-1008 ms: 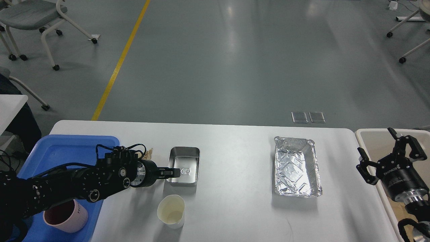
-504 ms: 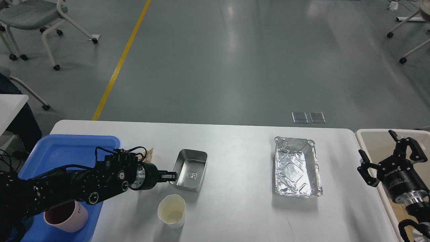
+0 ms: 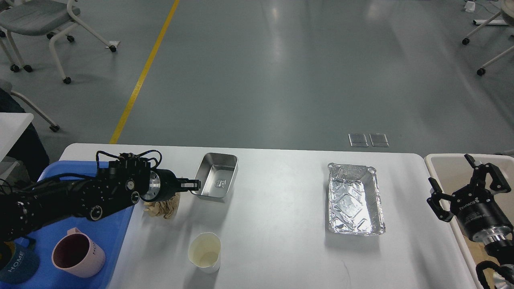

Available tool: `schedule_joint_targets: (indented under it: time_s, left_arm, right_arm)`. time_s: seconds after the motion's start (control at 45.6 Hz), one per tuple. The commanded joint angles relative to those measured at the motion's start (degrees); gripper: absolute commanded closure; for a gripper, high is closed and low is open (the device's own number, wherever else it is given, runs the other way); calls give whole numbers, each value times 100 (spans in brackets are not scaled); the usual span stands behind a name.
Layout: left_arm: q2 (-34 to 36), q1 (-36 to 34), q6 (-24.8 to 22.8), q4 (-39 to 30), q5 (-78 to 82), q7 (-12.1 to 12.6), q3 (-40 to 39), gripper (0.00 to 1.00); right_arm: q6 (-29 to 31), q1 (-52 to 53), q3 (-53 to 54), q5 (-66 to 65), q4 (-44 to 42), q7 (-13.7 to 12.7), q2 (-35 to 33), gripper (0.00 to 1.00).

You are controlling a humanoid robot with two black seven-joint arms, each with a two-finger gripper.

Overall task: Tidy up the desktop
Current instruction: 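Lift the steel box and lower it into the blue tray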

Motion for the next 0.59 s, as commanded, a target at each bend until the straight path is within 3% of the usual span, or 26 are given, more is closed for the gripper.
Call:
schedule_joint_targets:
  time_s: [0.0,0.285,0.57]
  left_arm:
    - [393,-540,-225,-336,-85,43,160,100]
    - [1921,-1903,-243,-1619,-595,96,1056,100]
    - [3610,-1974,-261,-2270,-525,-10,1197,100]
  right_arm:
    - [1,10,-9,1,32,0,-6,0]
    - [1,1,-18,1,32,-9,-6,0]
    - [1,10,-44,1,32,-9,-6,0]
